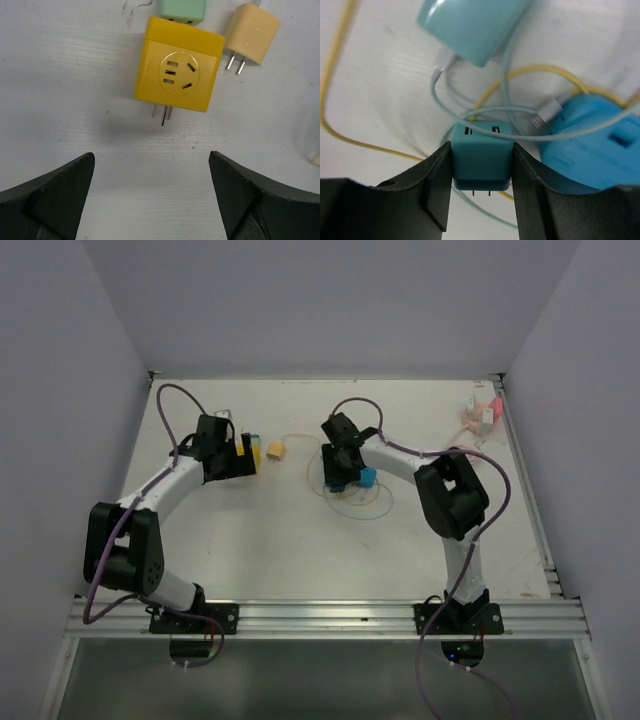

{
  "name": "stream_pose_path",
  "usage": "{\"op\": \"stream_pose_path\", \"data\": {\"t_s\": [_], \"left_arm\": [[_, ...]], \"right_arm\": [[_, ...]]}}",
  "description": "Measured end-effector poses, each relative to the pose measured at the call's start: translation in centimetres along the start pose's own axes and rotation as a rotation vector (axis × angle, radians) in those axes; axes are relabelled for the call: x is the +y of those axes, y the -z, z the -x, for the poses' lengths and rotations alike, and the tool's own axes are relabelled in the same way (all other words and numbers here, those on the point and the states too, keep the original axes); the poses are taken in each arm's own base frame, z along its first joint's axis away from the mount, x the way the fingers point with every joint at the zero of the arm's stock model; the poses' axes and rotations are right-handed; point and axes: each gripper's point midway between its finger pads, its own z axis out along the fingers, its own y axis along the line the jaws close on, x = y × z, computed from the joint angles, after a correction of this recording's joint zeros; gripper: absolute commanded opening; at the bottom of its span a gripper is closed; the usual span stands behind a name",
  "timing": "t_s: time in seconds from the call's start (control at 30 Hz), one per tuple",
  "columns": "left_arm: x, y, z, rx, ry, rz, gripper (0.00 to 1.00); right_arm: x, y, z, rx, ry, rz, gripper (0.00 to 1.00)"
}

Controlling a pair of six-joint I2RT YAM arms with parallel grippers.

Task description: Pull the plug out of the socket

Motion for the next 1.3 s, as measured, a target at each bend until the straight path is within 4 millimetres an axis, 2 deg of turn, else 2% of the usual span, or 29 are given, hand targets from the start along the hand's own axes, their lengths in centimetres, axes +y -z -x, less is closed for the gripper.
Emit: {"op": "stream_pose_path", "data": {"t_s": [0.1, 0.2, 0.23, 0.3, 0.4, 0.43, 0.47, 0.53, 0.67, 0.77, 0.87, 0.97, 1.07, 1.17, 1.23, 1.3], "left_arm": [[-0.4, 1.7, 1.1, -0.048, 0.003, -0.024, 1.00], [-0.9, 4.3, 2.8, -0.140, 0.007, -0.057, 1.00], [-0.9, 5.2, 3.2, -0.172, 0.009, -0.067, 1.00], [-0.9, 6.6, 3.7, -0.232, 0.009, -0.084, 1.00], [-0.4, 8.0, 3.3, -0.292, 0.010, -0.091, 1.00], [-0.1, 8.1, 2.8, -0.299, 0.012, -0.089, 1.00], [0.2, 8.1, 2.4, -0.308, 0.012, -0.085, 1.00], [0.8, 8.1, 1.5, -0.320, 0.008, -0.075, 1.00], [1.3, 8.3, 0.8, -0.350, -0.008, -0.067, 1.00], [1.4, 8.3, 1.2, -0.382, -0.019, -0.068, 1.00], [1.4, 8.2, 1.4, -0.393, -0.025, -0.068, 0.99], [1.4, 8.2, 1.7, -0.406, -0.030, -0.066, 0.99], [1.4, 8.3, 2.1, -0.421, -0.035, -0.063, 0.99], [1.5, 8.3, 2.2, -0.425, -0.041, -0.058, 0.99], [1.6, 8.3, 2.2, -0.427, -0.045, -0.054, 0.99], [1.6, 8.4, 2.3, -0.429, -0.044, -0.050, 0.99]], "right_arm": [[3.6, -1.3, 3.0, -0.058, 0.003, 0.071, 0.13], [6.5, -2.6, 6.0, -0.116, 0.011, 0.130, 0.23], [7.2, -2.9, 6.9, -0.128, 0.013, 0.144, 0.33], [8.3, -3.3, 8.5, -0.148, 0.017, 0.160, 0.41], [9.7, -4.0, 10.6, -0.183, 0.027, 0.194, 0.56], [9.9, -4.1, 10.7, -0.185, 0.033, 0.201, 0.60], [10.0, -4.2, 10.6, -0.181, 0.040, 0.206, 0.68], [10.2, -3.7, 10.6, -0.180, 0.058, 0.221, 0.73], [10.1, -1.7, 10.2, -0.168, 0.105, 0.240, 0.79], [9.6, 1.9, 9.8, -0.181, 0.142, 0.253, 0.80], [8.5, 6.6, 9.3, -0.219, 0.173, 0.261, 0.77], [6.8, 9.8, 7.6, -0.240, 0.197, 0.249, 0.75], [4.8, 9.8, 5.1, -0.207, 0.215, 0.211, 0.68], [2.7, 7.5, 1.3, -0.109, 0.228, 0.157, 0.58], [1.1, 6.0, -1.3, -0.035, 0.233, 0.114, 0.57], [0.2, 5.4, -2.8, 0.006, 0.235, 0.091, 0.56]]}}
